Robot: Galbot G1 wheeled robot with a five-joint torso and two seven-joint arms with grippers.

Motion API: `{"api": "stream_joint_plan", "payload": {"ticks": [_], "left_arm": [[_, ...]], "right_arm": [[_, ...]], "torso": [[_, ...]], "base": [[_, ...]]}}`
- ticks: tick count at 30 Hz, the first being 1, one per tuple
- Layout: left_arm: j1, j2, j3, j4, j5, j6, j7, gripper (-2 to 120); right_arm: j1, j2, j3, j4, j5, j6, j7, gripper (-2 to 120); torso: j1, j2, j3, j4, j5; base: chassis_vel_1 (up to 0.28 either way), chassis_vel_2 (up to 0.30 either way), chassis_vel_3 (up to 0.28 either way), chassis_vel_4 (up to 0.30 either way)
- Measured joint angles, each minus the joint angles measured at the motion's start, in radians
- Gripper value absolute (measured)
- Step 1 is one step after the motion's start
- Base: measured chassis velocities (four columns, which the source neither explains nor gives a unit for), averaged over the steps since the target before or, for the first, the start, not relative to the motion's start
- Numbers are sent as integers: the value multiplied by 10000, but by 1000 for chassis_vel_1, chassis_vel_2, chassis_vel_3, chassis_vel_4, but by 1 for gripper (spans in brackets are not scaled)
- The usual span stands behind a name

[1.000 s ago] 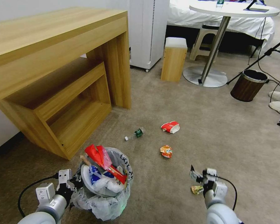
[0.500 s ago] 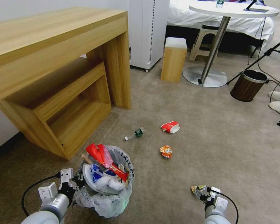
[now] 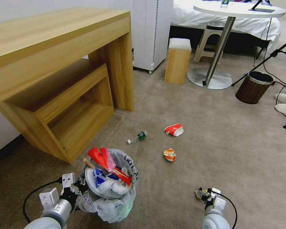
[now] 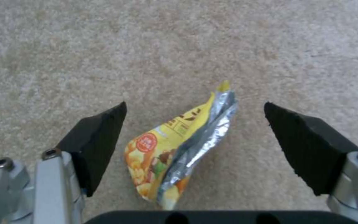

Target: Pick up the trash bin and place the garbage on the floor into it.

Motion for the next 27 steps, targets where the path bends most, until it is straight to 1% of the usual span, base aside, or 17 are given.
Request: {"api": "stream_joint_plan", "payload": {"ticks": [2,5,6,8,9,11,12,13,15,20,21,22,23,24,26,27], "left_arm": [[-9,-17,26,7,4,-13,3,0],[-57,-33,89,40,14,-42,5,0],[-57,-33,89,40,14,-42,5,0],[-89,-36,122,40,7,-51,6,0],[-89,-36,122,40,7,-51,6,0],[-115,-49,161,49,4,-54,6,0],[-135,-61,178,66,4,-62,6,0],[-135,-61,178,66,4,-62,6,0],[-180,-93,207,128,14,-89,6,0],[-205,-104,223,172,23,-115,9,0],[-214,-105,222,178,26,-118,10,0],[-218,-105,223,181,26,-120,11,0],[-218,-105,223,181,26,-120,11,0],[-225,-104,223,191,26,-122,16,0],[-231,-108,223,210,35,-130,20,0],[-231,-108,223,210,35,-130,20,0]], "right_arm": [[76,63,-52,-144,-60,39,-56,84],[266,266,-181,-490,-268,158,-165,71],[266,266,-181,-490,-268,158,-165,71],[337,398,-249,-694,-403,250,-254,63],[337,398,-249,-694,-403,250,-254,63],[349,494,-302,-789,-494,319,-305,52],[348,524,-316,-814,-532,337,-321,50],[348,524,-316,-814,-532,337,-321,50],[322,549,-330,-862,-672,408,-365,43],[273,539,-330,-897,-814,483,-388,42],[258,534,-327,-905,-865,501,-393,39],[238,526,-320,-909,-914,519,-402,34],[238,526,-320,-909,-914,519,-402,34],[199,513,-301,-911,-992,559,-409,26],[108,476,-254,-908,-1103,619,-447,18],[108,476,-254,-908,-1103,619,-447,18]], "torso": [[0,0,0,-1,-1],[0,0,0,-1,-2],[0,0,0,-1,-2],[0,0,0,-1,-1],[0,0,0,-1,-1],[1,0,0,-1,0],[0,0,0,-1,0],[0,0,0,-1,0],[0,0,0,-1,-1],[0,0,0,-1,-1],[0,0,0,-1,-1],[0,0,0,-1,-1],[0,0,0,-1,-1],[0,0,0,-1,-1],[0,0,0,-1,-1],[0,0,0,-1,-1]], "base": [[0,0,0,0],[0,0,0,0],[0,0,0,0],[0,0,0,0],[0,0,0,0],[0,0,0,0],[0,0,0,0],[0,0,0,0],[0,0,0,0],[0,0,0,0],[0,0,0,0],[0,0,0,0],[0,0,0,0],[0,0,0,0],[0,0,0,0],[0,0,0,0]]}}
